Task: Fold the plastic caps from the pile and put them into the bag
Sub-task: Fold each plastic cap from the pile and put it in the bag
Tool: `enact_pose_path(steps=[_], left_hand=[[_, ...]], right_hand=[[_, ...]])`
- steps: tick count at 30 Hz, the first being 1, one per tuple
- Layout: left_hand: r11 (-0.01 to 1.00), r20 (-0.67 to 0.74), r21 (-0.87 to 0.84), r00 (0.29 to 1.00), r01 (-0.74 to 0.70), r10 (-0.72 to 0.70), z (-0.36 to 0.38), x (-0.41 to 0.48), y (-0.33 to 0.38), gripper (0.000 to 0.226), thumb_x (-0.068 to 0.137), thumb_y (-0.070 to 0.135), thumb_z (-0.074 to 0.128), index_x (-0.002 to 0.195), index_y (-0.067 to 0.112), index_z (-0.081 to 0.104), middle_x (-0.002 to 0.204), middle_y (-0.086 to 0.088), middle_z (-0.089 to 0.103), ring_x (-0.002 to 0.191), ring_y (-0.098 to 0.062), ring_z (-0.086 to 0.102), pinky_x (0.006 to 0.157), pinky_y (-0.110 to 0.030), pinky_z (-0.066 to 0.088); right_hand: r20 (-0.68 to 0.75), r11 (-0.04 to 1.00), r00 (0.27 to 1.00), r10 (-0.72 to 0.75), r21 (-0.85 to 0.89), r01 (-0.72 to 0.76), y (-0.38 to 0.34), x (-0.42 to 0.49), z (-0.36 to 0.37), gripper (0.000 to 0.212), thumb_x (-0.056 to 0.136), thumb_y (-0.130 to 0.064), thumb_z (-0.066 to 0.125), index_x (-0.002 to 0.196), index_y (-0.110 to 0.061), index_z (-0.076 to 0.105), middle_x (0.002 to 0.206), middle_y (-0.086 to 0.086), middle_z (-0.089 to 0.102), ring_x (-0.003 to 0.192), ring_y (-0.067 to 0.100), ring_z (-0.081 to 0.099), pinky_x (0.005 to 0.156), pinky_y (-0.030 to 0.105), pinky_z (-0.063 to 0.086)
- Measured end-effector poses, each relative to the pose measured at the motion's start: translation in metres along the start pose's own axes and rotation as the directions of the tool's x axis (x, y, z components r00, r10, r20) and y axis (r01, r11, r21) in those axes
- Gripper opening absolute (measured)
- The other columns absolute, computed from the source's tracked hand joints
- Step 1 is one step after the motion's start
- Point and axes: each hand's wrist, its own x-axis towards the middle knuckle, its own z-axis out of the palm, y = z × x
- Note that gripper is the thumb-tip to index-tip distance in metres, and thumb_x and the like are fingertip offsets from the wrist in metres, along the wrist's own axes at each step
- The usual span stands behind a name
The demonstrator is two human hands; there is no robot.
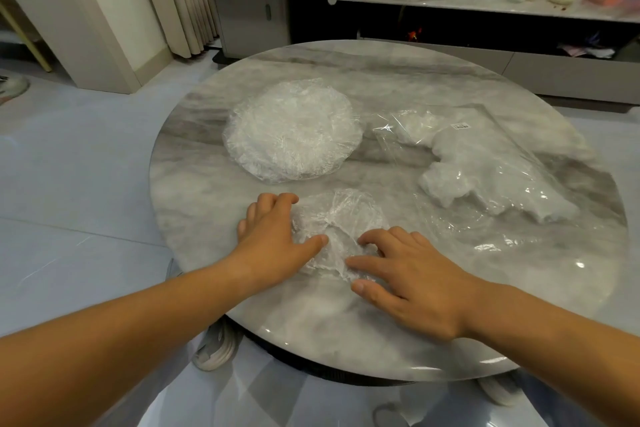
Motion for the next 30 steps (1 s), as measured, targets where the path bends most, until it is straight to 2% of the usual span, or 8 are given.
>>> enact_pose_path(steps=[5, 9, 11, 13, 15, 17, 22, 30], left_hand=[[0.999, 0.027, 0.043, 1.000, 0.010, -0.011, 0.001, -0.002, 0.001, 0.082, 0.081, 0.065, 0.066, 0.145, 0.027, 0.031, 0.139, 0.005, 0.036, 0.134, -0.018, 0.033, 0.111, -0.036, 0.025], [0.997, 0.022, 0.048, 0.998, 0.060, -0.061, 0.002, 0.003, 0.005, 0.087, 0.080, 0.066, 0.066, 0.147, 0.025, 0.028, 0.140, 0.003, 0.035, 0.134, -0.021, 0.033, 0.111, -0.039, 0.026], [0.996, 0.021, 0.029, 0.996, 0.086, -0.087, 0.000, 0.006, 0.006, 0.084, 0.080, 0.066, 0.066, 0.145, 0.025, 0.031, 0.140, 0.002, 0.035, 0.134, -0.021, 0.033, 0.110, -0.038, 0.026], [0.995, 0.020, 0.008, 0.994, 0.104, -0.104, -0.001, 0.008, 0.006, 0.081, 0.081, 0.065, 0.066, 0.143, 0.025, 0.033, 0.139, 0.002, 0.035, 0.134, -0.021, 0.034, 0.109, -0.038, 0.026], [0.994, 0.024, -0.004, 0.993, 0.112, -0.112, -0.002, 0.009, 0.005, 0.079, 0.081, 0.064, 0.066, 0.143, 0.026, 0.034, 0.140, 0.002, 0.035, 0.134, -0.020, 0.034, 0.109, -0.037, 0.026], [0.993, 0.023, -0.008, 0.993, 0.115, -0.114, -0.002, 0.010, 0.005, 0.077, 0.082, 0.063, 0.066, 0.142, 0.026, 0.035, 0.140, 0.003, 0.034, 0.134, -0.021, 0.033, 0.109, -0.036, 0.026], [0.995, 0.016, 0.005, 0.994, 0.104, -0.104, -0.001, 0.011, 0.003, 0.072, 0.084, 0.061, 0.065, 0.140, 0.026, 0.037, 0.137, 0.003, 0.034, 0.132, -0.020, 0.033, 0.108, -0.035, 0.025], [0.990, 0.055, -0.050, 0.990, 0.136, -0.133, -0.007, 0.019, -0.003, 0.075, 0.081, 0.058, 0.071, 0.141, 0.025, 0.039, 0.136, 0.001, 0.039, 0.130, -0.020, 0.041, 0.113, -0.038, 0.033]], right_hand=[[0.035, 0.999, 0.999, -0.014, 0.032, 0.013, -0.007, -0.003, -0.007, 0.073, 0.091, -0.073, 0.007, 0.142, -0.044, 0.050, 0.146, -0.009, 0.037, 0.125, 0.007, 0.036, 0.105, 0.029, 0.026], [-0.166, 0.961, 0.981, 0.105, 0.272, -0.056, -0.003, 0.017, -0.028, 0.050, 0.100, -0.061, 0.033, 0.131, -0.036, 0.064, 0.138, -0.004, 0.049, 0.128, 0.011, 0.041, 0.112, 0.034, 0.031], [-0.213, 0.895, 0.956, 0.201, 0.436, -0.091, 0.001, 0.037, -0.042, 0.029, 0.104, -0.048, 0.044, 0.107, -0.038, 0.071, 0.122, -0.007, 0.058, 0.121, 0.010, 0.047, 0.108, 0.033, 0.036], [-0.167, 0.794, 0.935, 0.314, 0.585, -0.162, 0.002, 0.055, -0.053, 0.032, 0.105, -0.044, 0.046, 0.090, -0.030, 0.070, 0.103, -0.004, 0.068, 0.107, 0.014, 0.061, 0.093, 0.038, 0.047], [-0.031, 0.654, 0.900, 0.434, 0.698, -0.292, 0.006, 0.067, -0.057, 0.045, 0.106, -0.044, 0.044, 0.110, -0.009, 0.072, 0.118, 0.015, 0.070, 0.113, 0.031, 0.063, 0.092, 0.039, 0.049], [0.071, 0.579, 0.876, 0.478, 0.725, -0.374, 0.010, 0.075, -0.055, 0.048, 0.106, -0.046, 0.043, 0.117, -0.009, 0.071, 0.126, 0.017, 0.066, 0.110, 0.030, 0.063, 0.084, 0.035, 0.049], [0.067, 0.426, 0.856, 0.513, 0.846, -0.322, 0.017, 0.089, -0.047, 0.042, 0.104, -0.044, 0.050, 0.093, -0.014, 0.077, 0.108, 0.002, 0.074, 0.082, 0.015, 0.062, 0.078, 0.028, 0.047], [-0.249, 0.721, 0.941, 0.230, 0.693, 0.007, 0.005, 0.055, -0.044, 0.034, 0.105, -0.040, 0.049, 0.104, -0.021, 0.078, 0.106, -0.010, 0.074, 0.102, 0.003, 0.066, 0.096, 0.030, 0.050]])
